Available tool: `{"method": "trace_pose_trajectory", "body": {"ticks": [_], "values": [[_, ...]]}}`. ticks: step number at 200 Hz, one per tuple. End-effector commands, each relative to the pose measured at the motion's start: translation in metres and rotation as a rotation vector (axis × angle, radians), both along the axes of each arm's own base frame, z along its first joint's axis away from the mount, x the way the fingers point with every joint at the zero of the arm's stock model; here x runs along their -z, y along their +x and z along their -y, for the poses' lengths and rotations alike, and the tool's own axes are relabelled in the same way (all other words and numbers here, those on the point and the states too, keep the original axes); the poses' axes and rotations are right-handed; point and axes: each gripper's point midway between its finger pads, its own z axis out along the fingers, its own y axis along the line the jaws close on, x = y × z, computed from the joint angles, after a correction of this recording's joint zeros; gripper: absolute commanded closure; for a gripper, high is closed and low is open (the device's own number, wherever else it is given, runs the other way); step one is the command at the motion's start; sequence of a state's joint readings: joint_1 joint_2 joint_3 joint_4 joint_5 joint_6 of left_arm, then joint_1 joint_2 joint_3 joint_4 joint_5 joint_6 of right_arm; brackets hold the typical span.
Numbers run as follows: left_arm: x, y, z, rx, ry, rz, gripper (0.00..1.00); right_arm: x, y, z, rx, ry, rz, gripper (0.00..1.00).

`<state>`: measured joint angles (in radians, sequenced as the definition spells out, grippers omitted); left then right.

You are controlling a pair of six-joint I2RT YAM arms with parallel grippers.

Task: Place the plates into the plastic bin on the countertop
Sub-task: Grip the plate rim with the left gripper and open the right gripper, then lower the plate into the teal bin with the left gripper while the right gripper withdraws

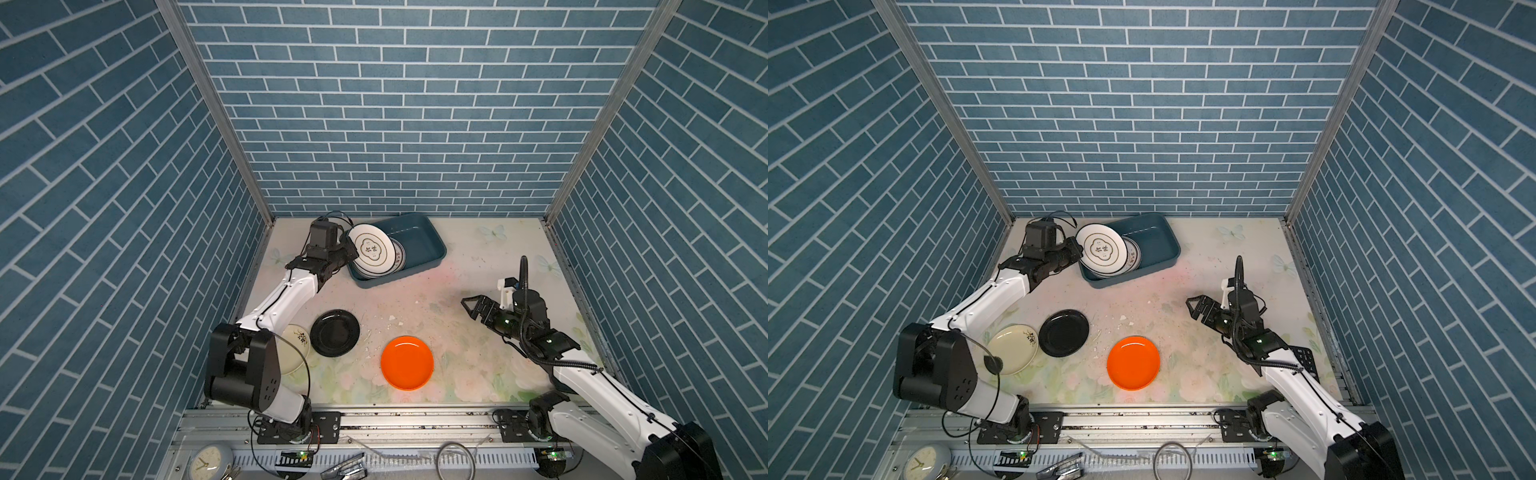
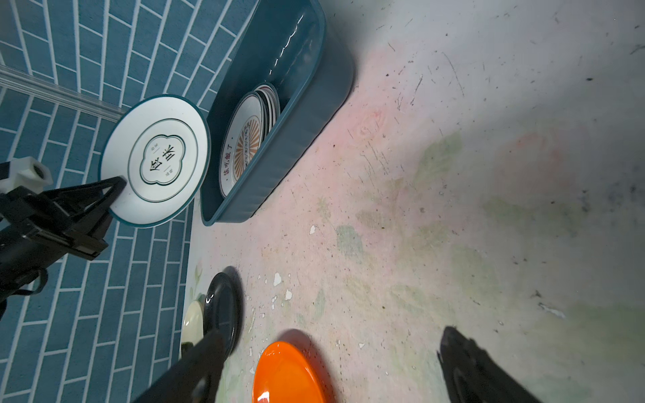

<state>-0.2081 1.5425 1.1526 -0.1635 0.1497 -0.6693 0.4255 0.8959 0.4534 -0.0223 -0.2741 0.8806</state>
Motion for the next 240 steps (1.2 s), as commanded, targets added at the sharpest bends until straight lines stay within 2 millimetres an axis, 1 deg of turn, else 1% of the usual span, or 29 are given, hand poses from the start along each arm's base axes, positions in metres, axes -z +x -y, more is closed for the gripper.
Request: {"method": "trace_pose_trajectory", "body": {"ticks": [1,42,94,127,136,152,157,164,169,192,199,216,229,234,240], "values": [[0.009,0.014,-0.008,-0.021,0.022,-0.022,1.00,-0.006,0.000,0.002,-0.005,-0.016,0.051,0.04],[0.032,0.032,-0.002,-0.010,0.007,-0.071,1.00,-0.003,-0.003,0.005,0.003,-0.018,0.051,0.04],[0.043,0.046,0.002,-0.009,-0.019,-0.092,1.00,-0.002,-0.007,0.006,-0.002,-0.013,0.060,0.04],[0.054,0.051,0.006,0.014,-0.031,-0.121,1.00,0.000,-0.007,0.006,-0.004,-0.016,0.056,0.04],[0.057,0.051,0.007,0.023,-0.034,-0.131,0.95,0.001,-0.007,0.006,-0.003,-0.016,0.054,0.04],[0.064,0.051,0.008,0.033,-0.036,-0.152,0.81,0.003,-0.007,0.007,-0.003,-0.021,0.049,0.04],[0.065,0.051,0.007,0.034,-0.034,-0.156,0.74,0.003,-0.008,0.007,-0.004,-0.022,0.048,0.04],[0.067,0.050,0.006,0.035,-0.028,-0.164,0.63,0.004,-0.008,0.007,-0.004,-0.023,0.046,0.04],[0.069,0.049,0.006,0.035,-0.025,-0.169,0.56,0.004,-0.008,0.007,-0.003,-0.023,0.045,0.04],[0.069,0.048,0.004,0.037,-0.010,-0.168,0.32,0.006,-0.007,0.007,-0.002,-0.030,0.041,0.05],[0.068,0.048,0.005,0.043,-0.005,-0.159,0.28,0.008,-0.006,0.007,-0.002,-0.037,0.039,0.04],[0.063,0.049,0.009,0.071,-0.008,-0.147,0.23,0.013,-0.005,0.007,-0.008,-0.050,0.027,0.05],[0.060,0.048,0.011,0.080,-0.005,-0.140,0.10,0.018,-0.005,0.005,-0.014,-0.051,0.011,0.05],[0.059,0.048,0.012,0.083,-0.002,-0.137,0.01,0.020,-0.004,0.004,-0.018,-0.049,0.007,0.05],[0.058,0.048,0.012,0.083,0.000,-0.135,0.00,0.021,-0.004,0.002,-0.022,-0.045,0.001,0.05]]}}
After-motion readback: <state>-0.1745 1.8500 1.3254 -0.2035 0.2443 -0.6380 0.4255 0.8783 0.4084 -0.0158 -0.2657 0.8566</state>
